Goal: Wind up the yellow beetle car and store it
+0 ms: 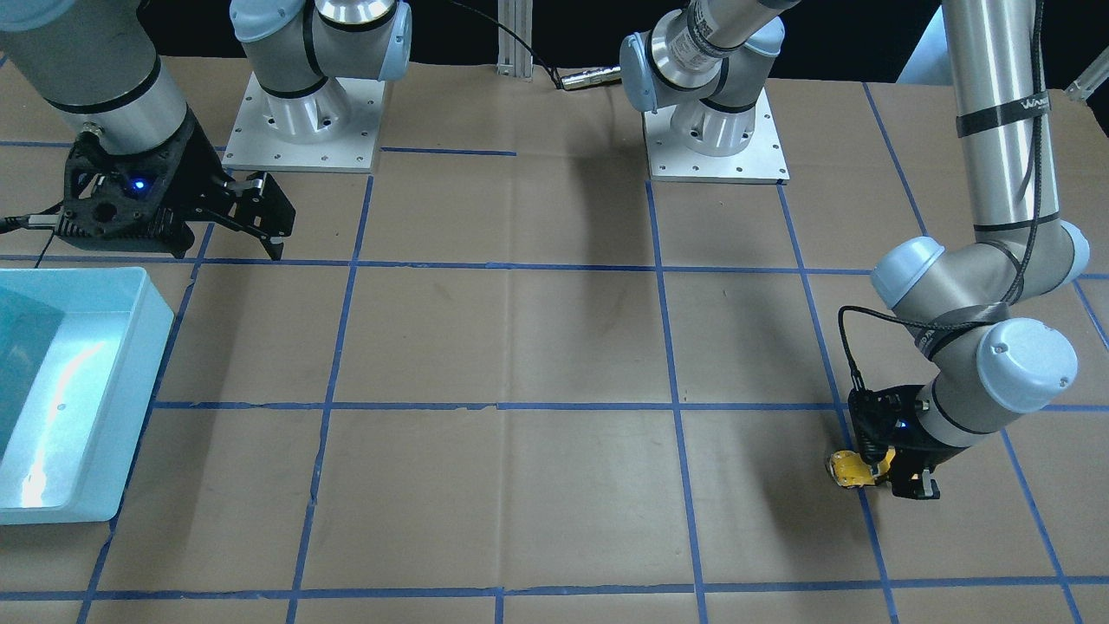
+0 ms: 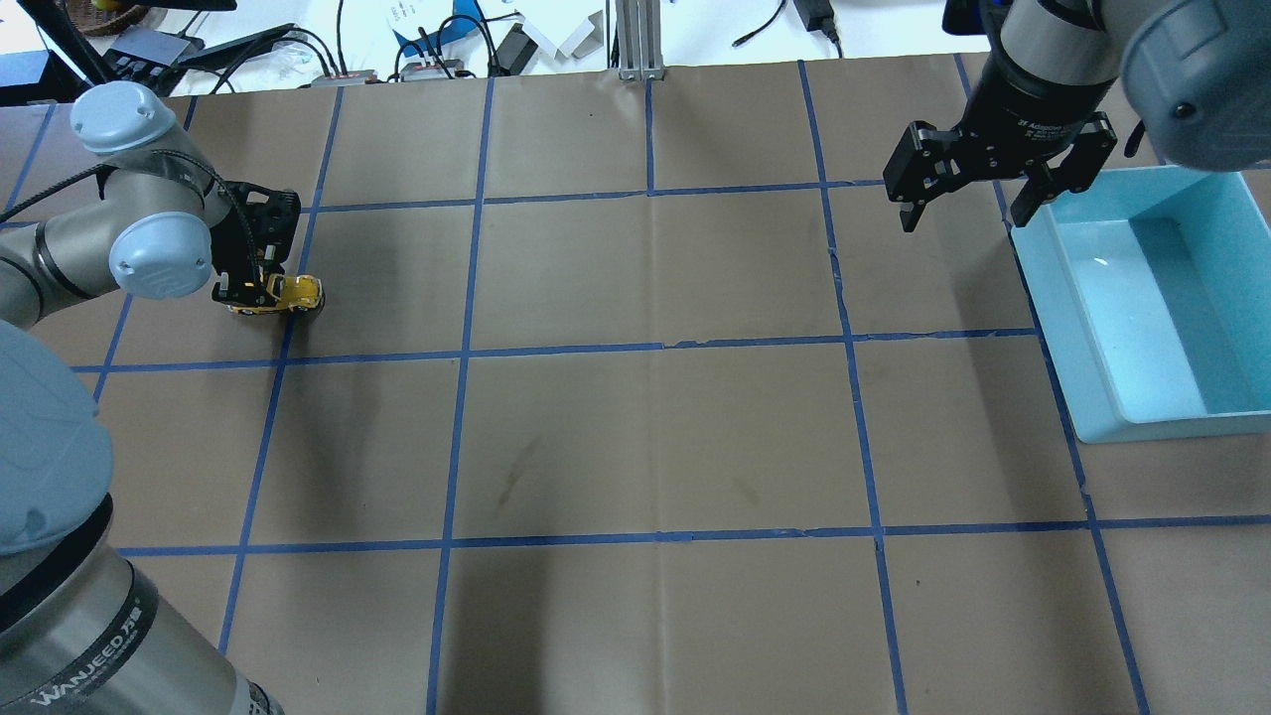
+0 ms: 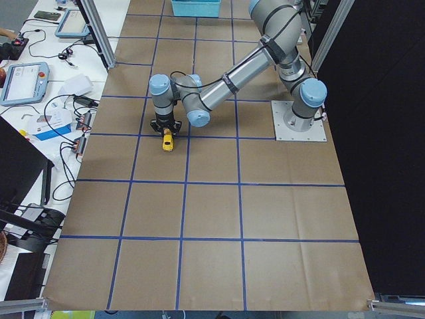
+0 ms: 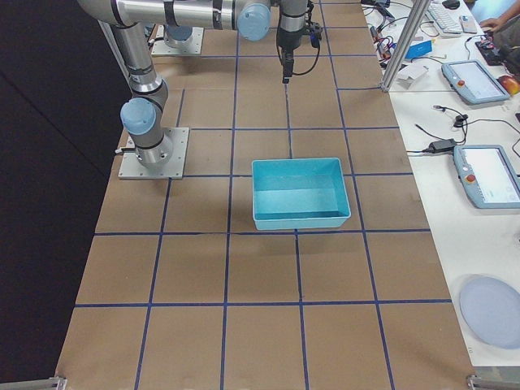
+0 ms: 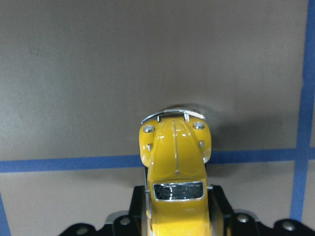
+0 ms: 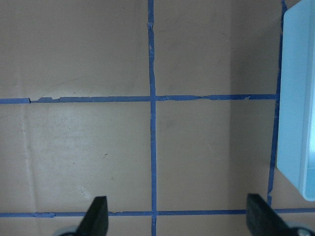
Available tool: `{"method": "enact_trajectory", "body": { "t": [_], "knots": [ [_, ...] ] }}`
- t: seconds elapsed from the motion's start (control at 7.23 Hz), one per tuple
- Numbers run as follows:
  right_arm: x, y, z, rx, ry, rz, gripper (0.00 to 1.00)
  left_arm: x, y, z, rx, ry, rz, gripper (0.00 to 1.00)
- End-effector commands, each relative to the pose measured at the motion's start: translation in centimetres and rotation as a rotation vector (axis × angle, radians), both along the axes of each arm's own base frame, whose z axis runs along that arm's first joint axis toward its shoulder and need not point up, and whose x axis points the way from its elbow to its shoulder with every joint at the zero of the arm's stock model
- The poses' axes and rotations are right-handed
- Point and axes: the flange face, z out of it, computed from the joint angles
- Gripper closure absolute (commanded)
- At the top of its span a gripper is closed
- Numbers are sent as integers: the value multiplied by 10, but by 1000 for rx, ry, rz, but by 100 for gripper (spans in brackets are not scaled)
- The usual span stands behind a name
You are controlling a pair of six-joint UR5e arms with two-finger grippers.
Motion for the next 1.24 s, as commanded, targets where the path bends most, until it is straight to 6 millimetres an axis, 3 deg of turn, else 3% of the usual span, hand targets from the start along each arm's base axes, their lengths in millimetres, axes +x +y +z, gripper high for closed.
{"method": "enact_trajectory", "body": {
  "t": [0.0, 1.11],
  "knots": [
    [0, 0, 0, 1, 0, 1, 0, 3, 0, 0, 0, 1, 5, 100],
    [0, 0, 0, 1, 0, 1, 0, 11, 2, -2, 0, 13, 3, 100]
  ]
}}
